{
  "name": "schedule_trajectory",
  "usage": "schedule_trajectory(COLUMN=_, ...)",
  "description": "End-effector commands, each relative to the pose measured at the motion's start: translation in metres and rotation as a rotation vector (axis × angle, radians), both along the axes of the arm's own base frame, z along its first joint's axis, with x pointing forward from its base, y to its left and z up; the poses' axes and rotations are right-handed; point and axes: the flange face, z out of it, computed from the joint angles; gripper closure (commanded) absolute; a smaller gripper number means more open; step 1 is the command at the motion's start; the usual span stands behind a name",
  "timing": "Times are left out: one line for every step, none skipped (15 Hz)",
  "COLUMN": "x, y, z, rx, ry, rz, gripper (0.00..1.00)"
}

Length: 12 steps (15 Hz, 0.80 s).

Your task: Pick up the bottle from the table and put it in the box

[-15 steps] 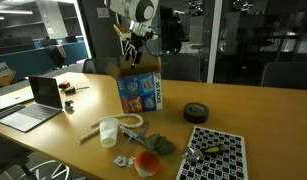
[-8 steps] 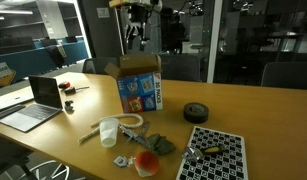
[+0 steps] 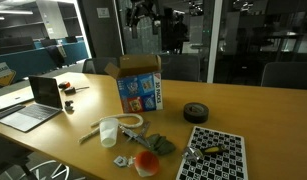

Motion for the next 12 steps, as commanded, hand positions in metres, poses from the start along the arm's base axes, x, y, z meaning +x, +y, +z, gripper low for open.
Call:
schedule_trajectory(x=-0.052, y=-0.021, z=0.0, rx=0.006, ry=-0.059, rz=0.018, gripper=0.0)
schedule_trajectory(x=-0.066, y=-0.025, z=-0.003, rx=0.017, ry=-0.062, rz=-0.001, gripper=0.0)
schedule_trajectory(x=-0.08, y=-0.029, z=-0.005, rx=0.029, ry=-0.066, rz=-0.016, gripper=0.0)
schedule_trajectory(x=-0.093, y=-0.027, z=-0.01, rx=0.047, ry=-0.07, rz=-0.037, gripper=0.0)
schedule_trajectory(x=-0.107, y=-0.028, z=-0.015, rx=0.057, ry=-0.071, rz=-0.052, gripper=0.0)
schedule_trajectory(x=-0.126, y=-0.037, z=-0.013, rx=0.067, ry=-0.075, rz=-0.063, gripper=0.0)
schedule_trajectory(x=-0.142, y=-0.042, z=-0.015, rx=0.083, ry=-0.086, rz=-0.08, gripper=0.0)
schedule_trajectory(x=-0.156, y=-0.047, z=-0.017, rx=0.113, ry=-0.094, rz=-0.096, gripper=0.0)
schedule_trajectory(x=-0.17, y=-0.052, z=-0.014, rx=0.153, ry=-0.112, rz=-0.112, gripper=0.0)
schedule_trajectory(x=-0.185, y=-0.056, z=-0.012, rx=0.16, ry=-0.122, rz=-0.123, gripper=0.0)
schedule_trajectory(x=-0.196, y=-0.06, z=-0.011, rx=0.162, ry=-0.126, rz=-0.131, gripper=0.0)
schedule_trajectory(x=-0.207, y=-0.065, z=-0.011, rx=0.156, ry=-0.13, rz=-0.138, gripper=0.0)
